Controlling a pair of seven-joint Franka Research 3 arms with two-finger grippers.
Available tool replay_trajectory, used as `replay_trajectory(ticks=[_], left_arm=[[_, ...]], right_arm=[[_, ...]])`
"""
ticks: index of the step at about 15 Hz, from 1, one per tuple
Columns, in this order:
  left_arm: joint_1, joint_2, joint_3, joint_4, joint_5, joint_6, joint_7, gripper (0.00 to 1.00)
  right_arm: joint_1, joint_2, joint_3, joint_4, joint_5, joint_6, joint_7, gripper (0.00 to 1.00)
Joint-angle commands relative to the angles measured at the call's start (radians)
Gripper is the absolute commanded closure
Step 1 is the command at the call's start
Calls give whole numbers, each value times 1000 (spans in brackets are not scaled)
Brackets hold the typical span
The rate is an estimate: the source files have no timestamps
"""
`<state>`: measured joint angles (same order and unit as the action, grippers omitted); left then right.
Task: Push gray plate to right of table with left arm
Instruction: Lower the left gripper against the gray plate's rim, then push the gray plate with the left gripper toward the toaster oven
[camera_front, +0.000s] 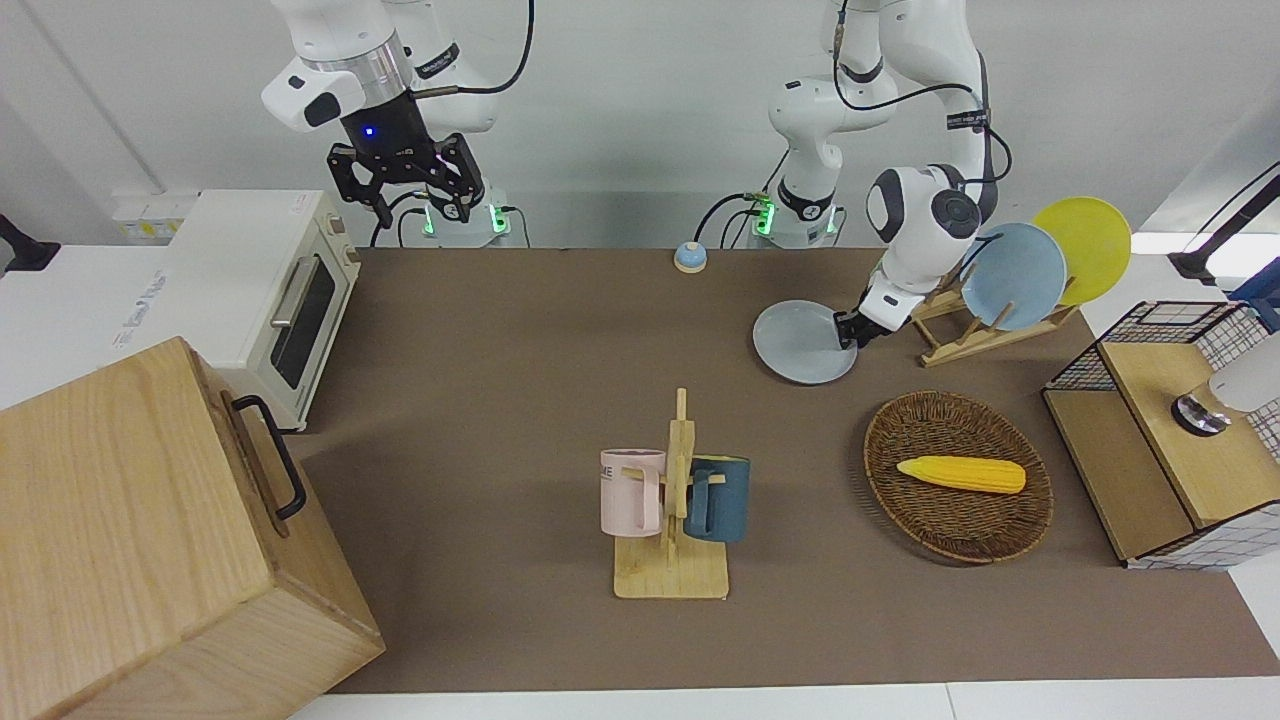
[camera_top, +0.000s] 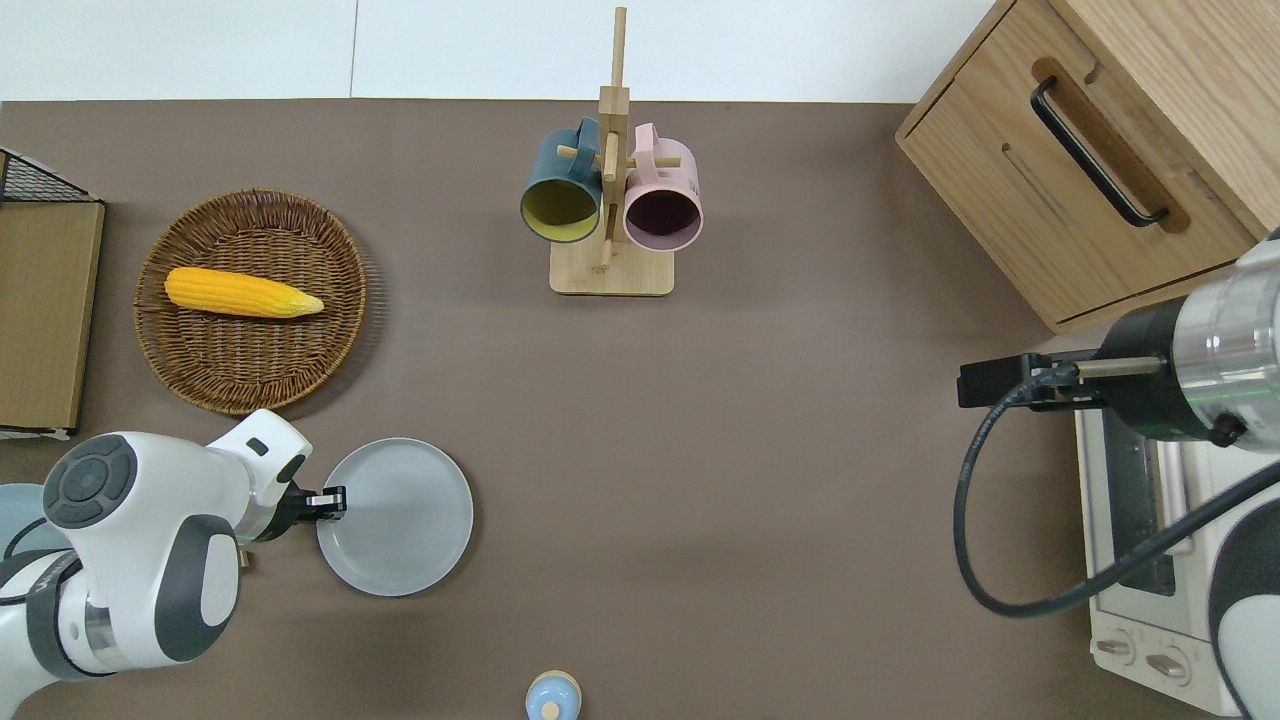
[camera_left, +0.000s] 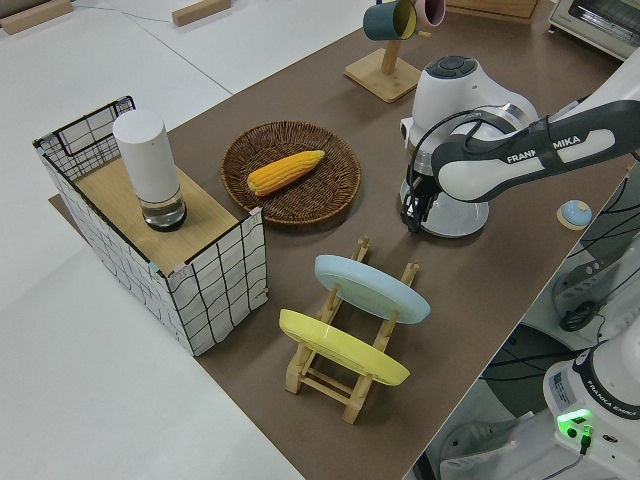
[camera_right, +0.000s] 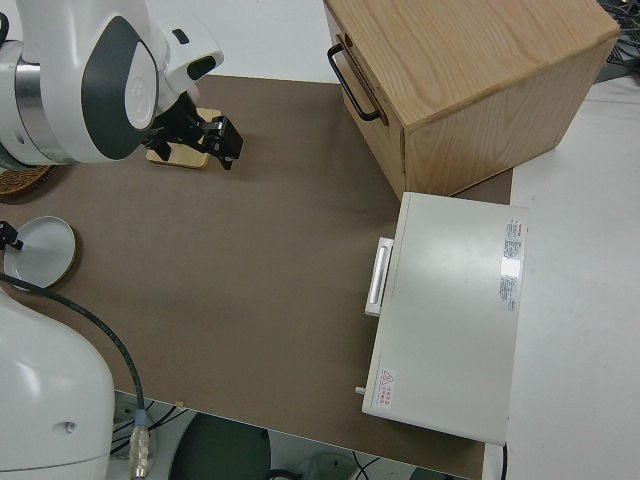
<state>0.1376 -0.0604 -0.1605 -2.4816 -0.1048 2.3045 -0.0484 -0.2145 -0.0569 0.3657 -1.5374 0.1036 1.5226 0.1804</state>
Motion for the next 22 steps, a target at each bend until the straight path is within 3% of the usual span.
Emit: replay_trajectory(ticks=[1, 8, 14, 22], left_arm=[[-4, -22, -1, -30, -19, 18, 13, 904], [-4, -22, -2, -28, -19, 15, 10, 1000], [-7, -21, -7, -28, -21, 15, 4, 1000], [-122, -21, -7, -26, -53, 18, -105, 1000]], right_arm=[[-6, 6, 4, 14, 16, -5, 2, 5], [-6, 6, 4, 14, 16, -5, 2, 5], [-6, 6, 4, 14, 16, -5, 2, 5], [-6, 6, 4, 14, 16, -5, 2, 5]])
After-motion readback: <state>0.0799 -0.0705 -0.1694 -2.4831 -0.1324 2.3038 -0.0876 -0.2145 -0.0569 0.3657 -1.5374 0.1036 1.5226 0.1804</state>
